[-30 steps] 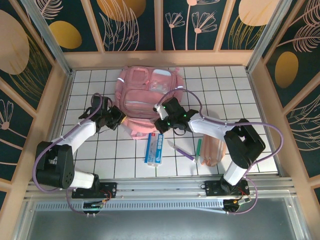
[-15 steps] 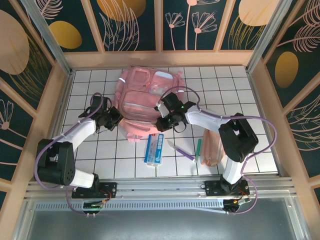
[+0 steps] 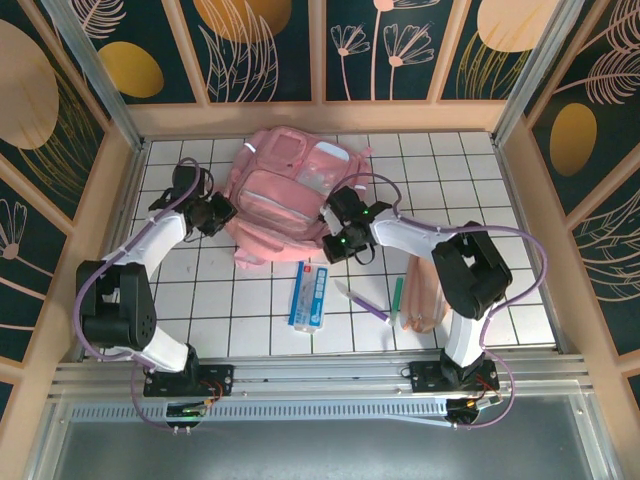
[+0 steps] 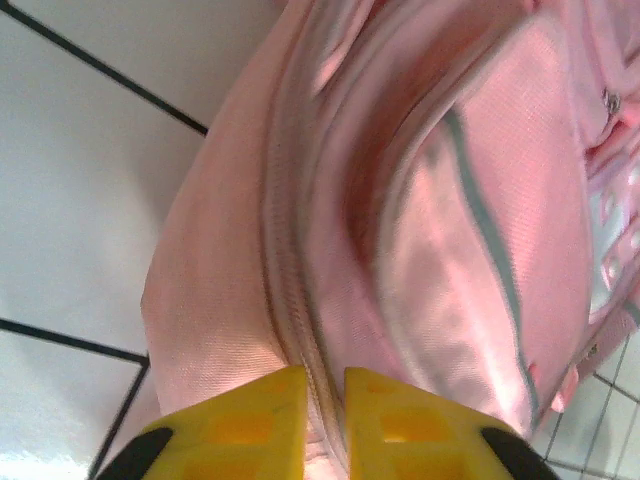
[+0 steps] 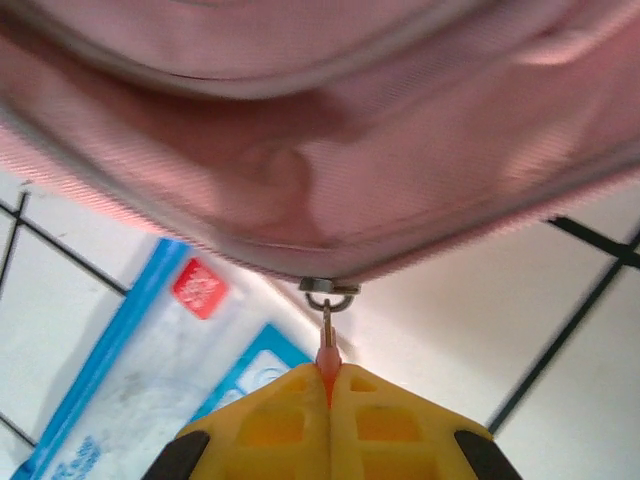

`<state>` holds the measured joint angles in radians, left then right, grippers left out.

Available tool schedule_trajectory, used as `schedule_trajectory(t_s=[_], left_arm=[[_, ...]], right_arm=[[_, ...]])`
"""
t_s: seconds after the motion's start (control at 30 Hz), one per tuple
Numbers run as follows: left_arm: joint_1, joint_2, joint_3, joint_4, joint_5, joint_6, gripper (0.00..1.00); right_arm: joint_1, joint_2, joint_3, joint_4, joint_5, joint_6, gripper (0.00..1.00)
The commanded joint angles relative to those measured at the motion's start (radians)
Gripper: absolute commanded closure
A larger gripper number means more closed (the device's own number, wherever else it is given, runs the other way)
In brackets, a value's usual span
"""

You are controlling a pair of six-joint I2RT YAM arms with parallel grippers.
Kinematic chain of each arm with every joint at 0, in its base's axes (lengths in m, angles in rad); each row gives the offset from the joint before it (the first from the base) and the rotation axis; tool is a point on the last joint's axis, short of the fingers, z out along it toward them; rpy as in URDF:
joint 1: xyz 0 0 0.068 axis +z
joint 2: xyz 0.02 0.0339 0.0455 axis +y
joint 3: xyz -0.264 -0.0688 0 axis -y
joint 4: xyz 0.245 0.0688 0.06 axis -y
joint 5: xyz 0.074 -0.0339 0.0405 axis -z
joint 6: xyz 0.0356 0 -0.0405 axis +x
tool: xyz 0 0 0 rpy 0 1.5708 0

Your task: Pack the student bag

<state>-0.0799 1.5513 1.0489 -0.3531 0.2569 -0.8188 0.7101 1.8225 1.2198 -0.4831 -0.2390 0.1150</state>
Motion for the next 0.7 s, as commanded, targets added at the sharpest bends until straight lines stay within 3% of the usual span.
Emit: schedule_trajectory(t_s=[0.0, 0.07, 0.17, 0.3, 0.67], left_arm=[[0.017, -0.051, -0.009, -0.006, 0.001, -0.031, 0.73], [0.010, -0.109, -0.069, -0.012, 0.013, -0.112, 0.69], [-0.015, -0.205, -0.190, -0.084, -0.058, -0.183, 0.65], [-0.078, -0.280, -0.309, -0.071, -0.042, -0.267, 0.62], [-0.103, -0.256, -0.323, -0.038, -0.149, -0.397, 0.59]], right_arm=[[0.049, -0.003, 0.027, 0.006, -0.114, 0.030, 1.00], [0.063, 0.003, 0.040, 0.049, -0.145, 0.048, 1.00], [0.081, 0.022, 0.074, 0.085, -0.166, 0.058, 1.00], [0.101, 0.050, 0.124, 0.101, -0.200, 0.055, 1.00], [0.139, 0.082, 0.181, 0.057, -0.132, 0.014, 1.00]])
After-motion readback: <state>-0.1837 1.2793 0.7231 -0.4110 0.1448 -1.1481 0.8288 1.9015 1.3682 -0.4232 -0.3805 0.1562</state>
